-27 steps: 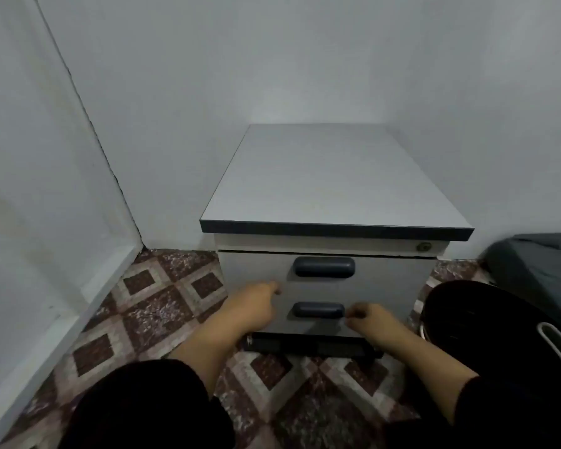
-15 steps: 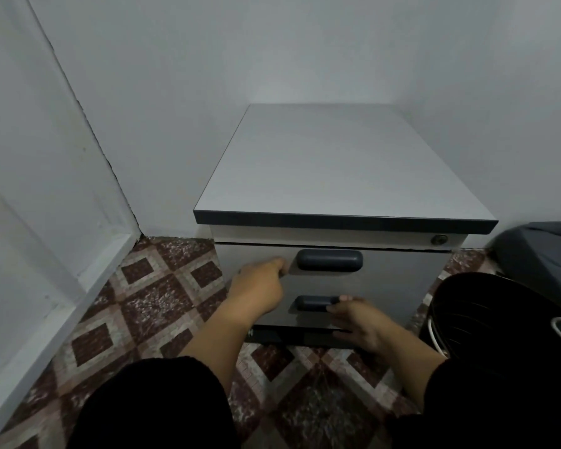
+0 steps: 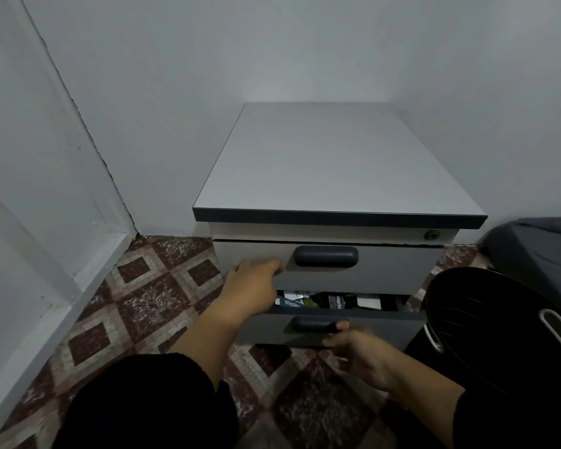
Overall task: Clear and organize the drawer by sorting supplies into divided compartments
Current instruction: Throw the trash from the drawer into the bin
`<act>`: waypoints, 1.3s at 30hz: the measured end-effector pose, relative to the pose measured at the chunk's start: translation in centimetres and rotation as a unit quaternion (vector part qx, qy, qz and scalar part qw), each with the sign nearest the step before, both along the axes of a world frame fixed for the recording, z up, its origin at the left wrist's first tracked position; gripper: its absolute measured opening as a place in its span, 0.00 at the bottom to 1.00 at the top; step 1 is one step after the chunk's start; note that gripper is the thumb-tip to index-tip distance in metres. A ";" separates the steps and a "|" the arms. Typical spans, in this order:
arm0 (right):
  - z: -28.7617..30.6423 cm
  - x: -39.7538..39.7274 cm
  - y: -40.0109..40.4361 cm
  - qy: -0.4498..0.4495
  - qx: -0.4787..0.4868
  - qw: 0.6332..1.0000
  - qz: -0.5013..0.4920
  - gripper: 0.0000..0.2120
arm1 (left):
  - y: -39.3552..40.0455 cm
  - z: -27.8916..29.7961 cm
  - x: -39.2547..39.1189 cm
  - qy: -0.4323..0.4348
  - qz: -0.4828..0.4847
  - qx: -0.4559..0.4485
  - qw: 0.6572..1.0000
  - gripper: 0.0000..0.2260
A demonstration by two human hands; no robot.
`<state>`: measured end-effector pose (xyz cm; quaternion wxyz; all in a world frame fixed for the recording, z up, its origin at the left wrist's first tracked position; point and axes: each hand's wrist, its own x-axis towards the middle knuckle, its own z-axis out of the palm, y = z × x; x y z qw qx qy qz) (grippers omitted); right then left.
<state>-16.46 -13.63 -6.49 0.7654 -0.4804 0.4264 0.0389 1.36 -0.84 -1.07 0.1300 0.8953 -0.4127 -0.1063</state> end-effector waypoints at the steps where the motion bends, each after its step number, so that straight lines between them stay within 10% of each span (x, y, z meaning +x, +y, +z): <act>1: 0.6 -0.4 0.0 0.022 -0.040 0.998 0.039 0.15 | 0.0 0.0 -0.3 -0.004 -0.002 0.008 1.000 0.21; 5: 2.6 -1.3 -1.6 0.051 -0.290 0.948 0.122 0.07 | 0.3 -0.8 -1.3 0.011 -0.022 0.074 0.997 0.15; 9: 1.9 -3.0 -4.4 0.113 -0.575 0.781 0.215 0.12 | 1.5 -2.1 -2.1 0.038 -0.047 0.149 0.987 0.16; 18: 0.3 -5.6 -5.1 0.178 -0.685 0.609 0.358 0.29 | 2.7 -2.5 -2.9 0.098 -0.037 0.124 0.987 0.16; 39: 2.6 -9.1 -1.7 0.221 -0.563 0.672 0.427 0.10 | 7.4 -1.6 -6.0 0.322 0.005 0.146 0.935 0.09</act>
